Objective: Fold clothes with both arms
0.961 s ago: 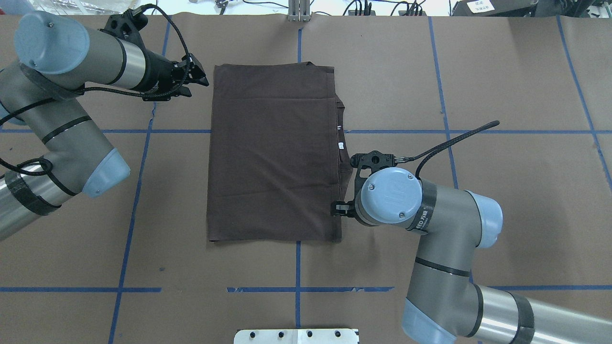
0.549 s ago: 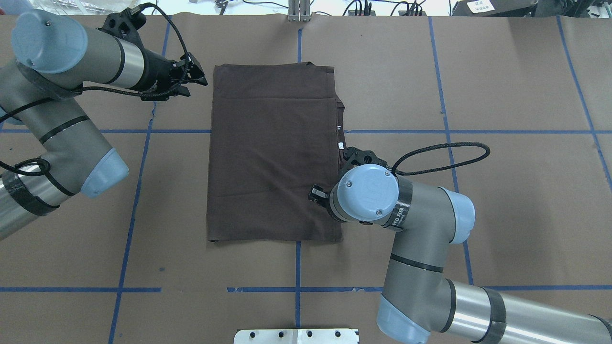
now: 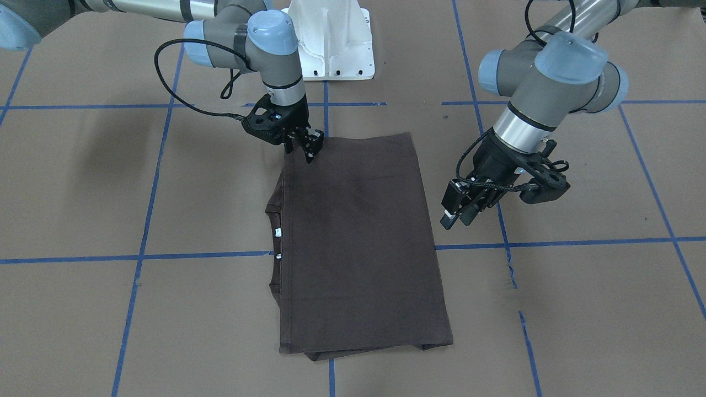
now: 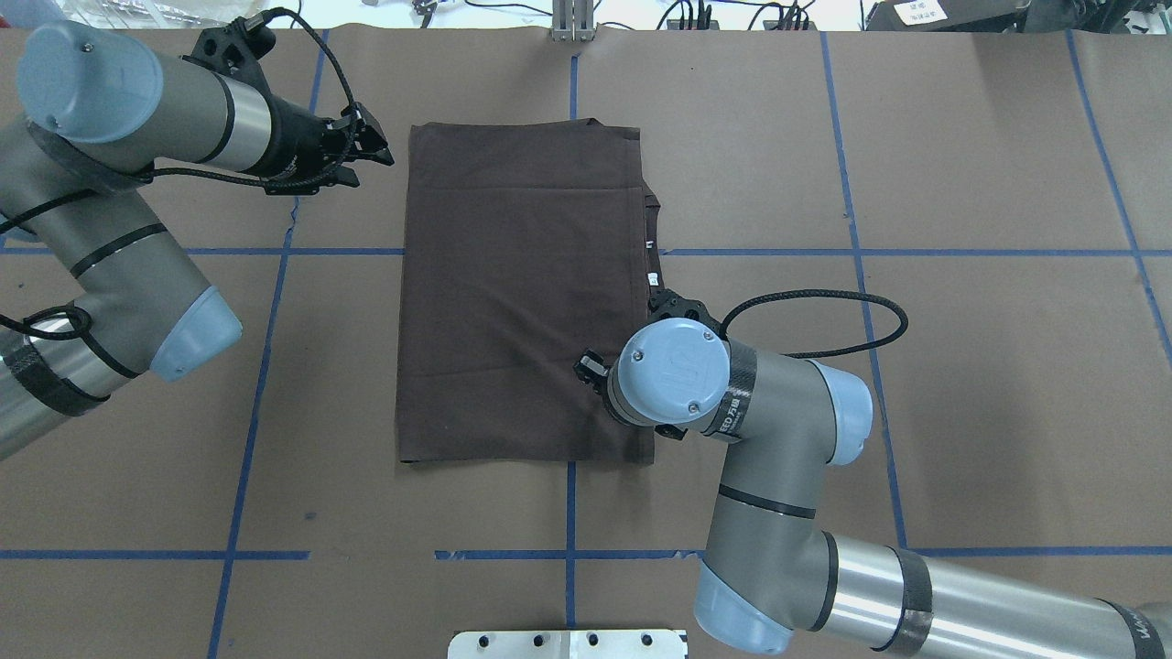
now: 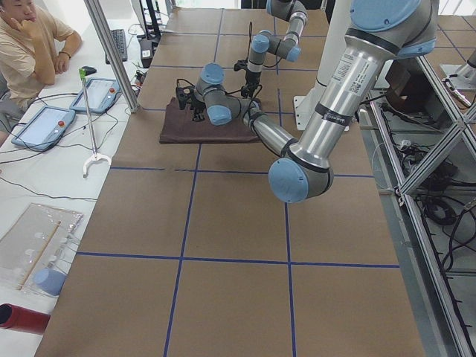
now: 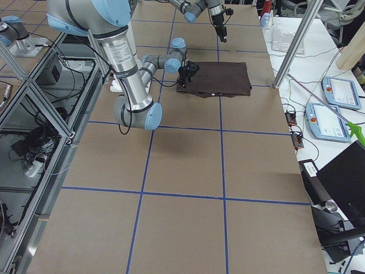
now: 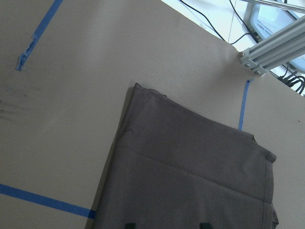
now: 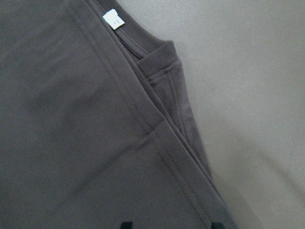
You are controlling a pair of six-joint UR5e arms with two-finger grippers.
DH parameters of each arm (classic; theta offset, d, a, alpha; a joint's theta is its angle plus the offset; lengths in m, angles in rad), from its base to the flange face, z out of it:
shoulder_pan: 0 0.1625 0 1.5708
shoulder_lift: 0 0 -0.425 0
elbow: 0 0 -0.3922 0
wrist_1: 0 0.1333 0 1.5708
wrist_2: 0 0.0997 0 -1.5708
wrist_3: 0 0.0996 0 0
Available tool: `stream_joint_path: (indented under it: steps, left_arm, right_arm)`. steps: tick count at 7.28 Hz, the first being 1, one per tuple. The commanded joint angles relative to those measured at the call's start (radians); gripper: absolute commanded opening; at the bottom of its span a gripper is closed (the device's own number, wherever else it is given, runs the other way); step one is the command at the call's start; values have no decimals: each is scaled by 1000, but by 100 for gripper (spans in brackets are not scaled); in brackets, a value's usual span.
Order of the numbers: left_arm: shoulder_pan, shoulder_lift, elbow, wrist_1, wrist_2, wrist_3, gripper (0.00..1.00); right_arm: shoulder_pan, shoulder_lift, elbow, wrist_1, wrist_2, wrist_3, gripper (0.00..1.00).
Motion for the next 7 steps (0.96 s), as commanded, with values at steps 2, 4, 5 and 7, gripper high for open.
stream_joint_path:
  steps: [2, 4, 5, 7]
  left_arm:
    - [0, 0, -1, 0, 1, 0, 57]
    - [0, 6, -2, 0, 2, 0, 57]
    - [0, 6, -4, 0, 2, 0, 57]
    - [0, 6, -4, 0, 4, 0, 57]
  right_arm:
    - [-32, -7, -4, 0, -4, 7, 73]
    - [-46, -10, -5, 0, -4, 7, 78]
    - [-46, -9, -11, 0, -4, 7, 77]
    - [-44, -9, -15, 0, -4, 4, 56]
